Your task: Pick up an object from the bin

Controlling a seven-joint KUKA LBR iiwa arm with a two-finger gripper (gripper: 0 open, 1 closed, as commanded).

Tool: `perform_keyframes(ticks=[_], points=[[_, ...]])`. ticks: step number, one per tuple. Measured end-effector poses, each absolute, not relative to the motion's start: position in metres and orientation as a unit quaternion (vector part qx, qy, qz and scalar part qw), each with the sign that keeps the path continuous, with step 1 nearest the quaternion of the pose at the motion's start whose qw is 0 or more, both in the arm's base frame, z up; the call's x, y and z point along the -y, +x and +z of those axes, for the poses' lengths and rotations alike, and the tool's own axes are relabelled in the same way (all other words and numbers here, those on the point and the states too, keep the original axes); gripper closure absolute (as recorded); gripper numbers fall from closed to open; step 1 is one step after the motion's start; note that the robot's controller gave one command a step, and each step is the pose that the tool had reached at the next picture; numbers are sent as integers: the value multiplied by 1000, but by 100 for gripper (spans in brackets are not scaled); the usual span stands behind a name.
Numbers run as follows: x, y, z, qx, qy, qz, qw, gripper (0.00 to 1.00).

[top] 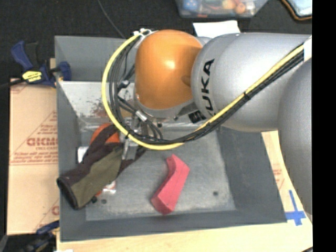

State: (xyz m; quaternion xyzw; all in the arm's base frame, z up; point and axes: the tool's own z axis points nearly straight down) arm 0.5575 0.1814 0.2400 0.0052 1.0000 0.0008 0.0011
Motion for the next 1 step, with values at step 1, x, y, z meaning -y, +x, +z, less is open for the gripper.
perform_keyframes(ticks=[1], points=[[-181, 557, 240, -1000, 5, 1, 1, 0]])
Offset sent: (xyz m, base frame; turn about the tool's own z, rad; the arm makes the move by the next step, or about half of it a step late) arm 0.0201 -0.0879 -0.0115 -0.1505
